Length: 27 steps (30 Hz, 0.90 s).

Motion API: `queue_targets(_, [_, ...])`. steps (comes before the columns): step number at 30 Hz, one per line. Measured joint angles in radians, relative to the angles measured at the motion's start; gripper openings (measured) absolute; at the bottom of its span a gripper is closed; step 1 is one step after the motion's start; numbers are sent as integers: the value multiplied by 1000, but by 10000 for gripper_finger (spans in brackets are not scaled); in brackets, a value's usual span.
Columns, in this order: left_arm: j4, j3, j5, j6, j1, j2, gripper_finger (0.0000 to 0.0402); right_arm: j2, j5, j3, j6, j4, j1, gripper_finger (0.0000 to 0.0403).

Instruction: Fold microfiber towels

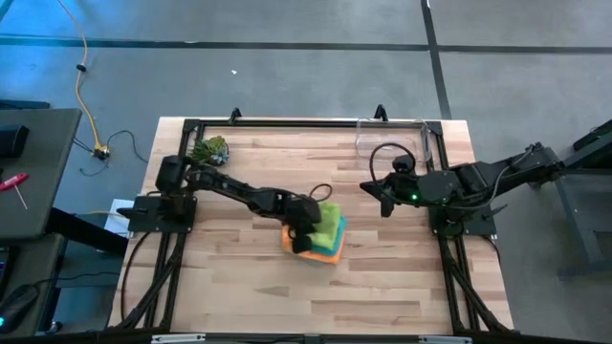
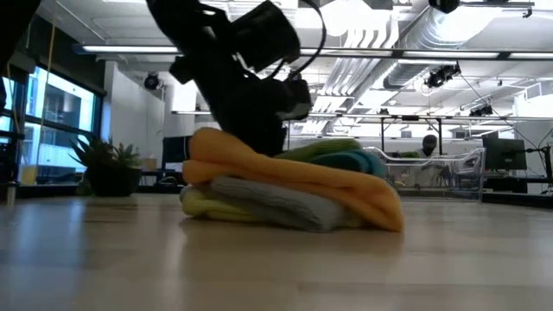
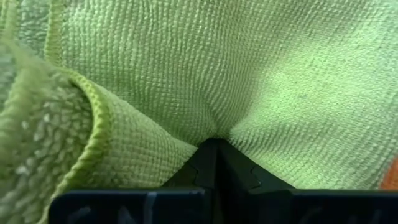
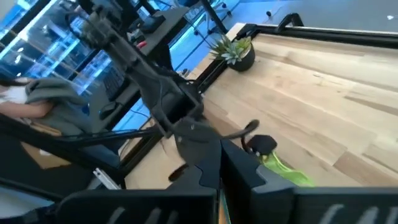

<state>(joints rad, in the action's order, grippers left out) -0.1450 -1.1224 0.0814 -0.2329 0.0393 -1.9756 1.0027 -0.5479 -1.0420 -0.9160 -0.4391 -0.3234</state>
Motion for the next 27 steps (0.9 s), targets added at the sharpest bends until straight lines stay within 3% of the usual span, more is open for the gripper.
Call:
queue_targets(4, [-9,-41,-9,-27,-2,-17,0,0,25,0,-49,-75,43,2])
queue_targets(7, [-14,-53,-11,-26,6,-14,0,0,148,0,-137,-246,107,28])
queue_targets(11, [-20,-55,-9,-22,16,-9,0,8,377,34,-269,-496,166,110])
queue_targets(15, [-23,-55,-3,-21,17,-11,0,-7,481,163,-368,-502,123,208])
queue_targets(18, [-26,-56,-3,-19,18,-11,0,-20,496,303,-492,-402,63,265])
queue_targets(21, [-29,-57,-2,-20,18,-11,0,-40,451,463,-657,-93,-13,301])
queue_targets(27, [-39,-57,8,-18,18,-11,0,-34,181,688,-868,419,-112,327])
